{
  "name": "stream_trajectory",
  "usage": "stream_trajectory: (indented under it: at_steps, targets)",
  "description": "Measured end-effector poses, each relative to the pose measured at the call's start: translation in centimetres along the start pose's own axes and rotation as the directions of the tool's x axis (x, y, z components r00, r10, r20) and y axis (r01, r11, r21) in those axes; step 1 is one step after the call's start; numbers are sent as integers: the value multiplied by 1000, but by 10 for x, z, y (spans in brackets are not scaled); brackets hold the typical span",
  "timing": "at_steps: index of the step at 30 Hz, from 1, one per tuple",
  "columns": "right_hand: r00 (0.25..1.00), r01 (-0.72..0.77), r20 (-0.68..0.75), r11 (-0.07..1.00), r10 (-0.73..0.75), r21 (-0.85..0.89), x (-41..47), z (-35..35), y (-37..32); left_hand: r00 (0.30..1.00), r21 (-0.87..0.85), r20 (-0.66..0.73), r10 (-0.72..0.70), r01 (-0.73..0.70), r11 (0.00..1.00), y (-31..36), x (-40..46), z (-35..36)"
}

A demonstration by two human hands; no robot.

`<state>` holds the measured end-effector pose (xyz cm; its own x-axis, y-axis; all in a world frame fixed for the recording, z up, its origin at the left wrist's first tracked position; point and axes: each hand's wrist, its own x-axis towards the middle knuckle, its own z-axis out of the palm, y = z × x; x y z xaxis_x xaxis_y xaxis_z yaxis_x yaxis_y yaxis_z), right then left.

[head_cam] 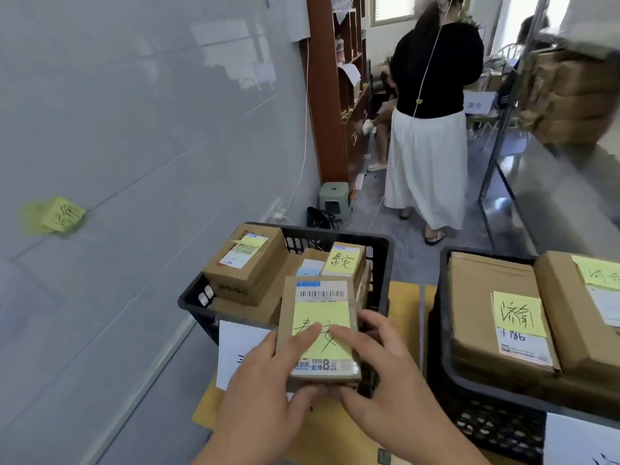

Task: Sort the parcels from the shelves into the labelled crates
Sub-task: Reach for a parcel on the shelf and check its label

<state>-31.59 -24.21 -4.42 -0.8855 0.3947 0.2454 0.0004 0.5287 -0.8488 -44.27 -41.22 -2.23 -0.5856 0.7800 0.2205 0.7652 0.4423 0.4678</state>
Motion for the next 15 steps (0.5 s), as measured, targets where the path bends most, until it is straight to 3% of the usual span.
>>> stream_trajectory:
  at_steps: [7, 15]
  targets:
    - [997, -22, 72, 995, 30, -97, 66, 29, 6, 999, -36, -2, -40, 40, 999, -70, 45, -17]
    - [973, -212, -126, 963, 192, -165, 142, 57, 23, 999, -100, 49, -10, 15, 995, -166, 127, -41]
